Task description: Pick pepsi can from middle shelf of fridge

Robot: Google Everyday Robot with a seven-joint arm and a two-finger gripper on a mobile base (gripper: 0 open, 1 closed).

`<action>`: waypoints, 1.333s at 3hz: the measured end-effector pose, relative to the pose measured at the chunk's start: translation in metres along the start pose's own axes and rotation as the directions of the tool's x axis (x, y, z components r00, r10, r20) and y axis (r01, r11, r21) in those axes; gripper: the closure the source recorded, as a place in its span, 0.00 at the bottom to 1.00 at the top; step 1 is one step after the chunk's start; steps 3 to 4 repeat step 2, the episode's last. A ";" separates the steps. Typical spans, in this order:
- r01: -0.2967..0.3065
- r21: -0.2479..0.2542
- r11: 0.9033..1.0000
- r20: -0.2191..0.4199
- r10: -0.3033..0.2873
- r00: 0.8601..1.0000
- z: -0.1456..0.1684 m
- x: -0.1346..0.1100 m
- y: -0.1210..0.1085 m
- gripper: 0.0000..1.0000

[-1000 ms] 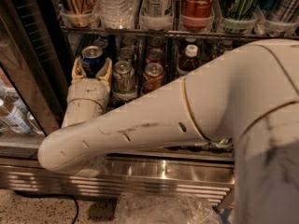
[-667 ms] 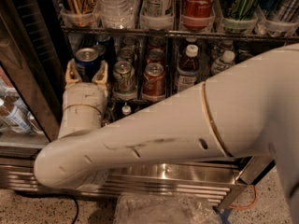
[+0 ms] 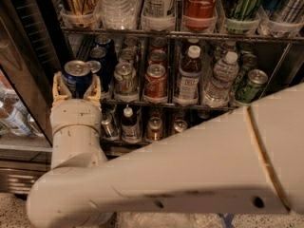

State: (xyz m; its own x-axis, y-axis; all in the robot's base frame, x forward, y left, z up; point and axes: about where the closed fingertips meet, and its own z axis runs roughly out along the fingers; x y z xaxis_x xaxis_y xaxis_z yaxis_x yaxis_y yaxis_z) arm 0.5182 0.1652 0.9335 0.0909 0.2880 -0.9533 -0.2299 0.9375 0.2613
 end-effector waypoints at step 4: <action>-0.072 -0.017 0.997 -0.019 0.071 0.997 -0.026 -0.005 0.004 1.00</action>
Offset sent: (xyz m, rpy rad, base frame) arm -0.0199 -0.0032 0.0008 0.0467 0.0205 0.0238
